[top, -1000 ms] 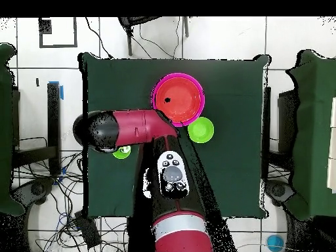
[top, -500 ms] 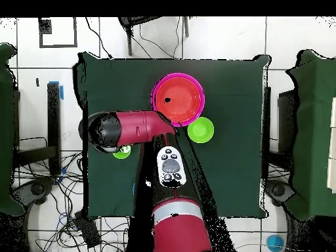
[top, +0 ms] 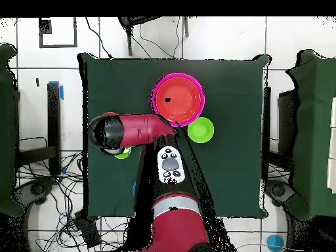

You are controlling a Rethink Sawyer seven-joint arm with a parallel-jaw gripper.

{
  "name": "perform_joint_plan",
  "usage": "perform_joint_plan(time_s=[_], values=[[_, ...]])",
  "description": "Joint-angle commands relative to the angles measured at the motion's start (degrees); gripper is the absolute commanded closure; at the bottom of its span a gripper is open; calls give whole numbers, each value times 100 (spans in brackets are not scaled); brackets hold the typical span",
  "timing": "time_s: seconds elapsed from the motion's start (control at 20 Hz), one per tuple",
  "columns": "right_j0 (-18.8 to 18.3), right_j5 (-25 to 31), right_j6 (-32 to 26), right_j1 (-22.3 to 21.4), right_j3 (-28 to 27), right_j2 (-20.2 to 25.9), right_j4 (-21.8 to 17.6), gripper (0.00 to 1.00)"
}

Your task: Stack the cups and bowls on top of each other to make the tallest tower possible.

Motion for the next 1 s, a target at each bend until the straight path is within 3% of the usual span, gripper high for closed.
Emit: perform_joint_plan(time_s=[0.05,0.65,1.0], values=[[47,-225,379,137,109,122,-118,0],[-44,-132,217,207,-11,202,-101,0],[109,-602,464,693,-188,62,-203,0]])
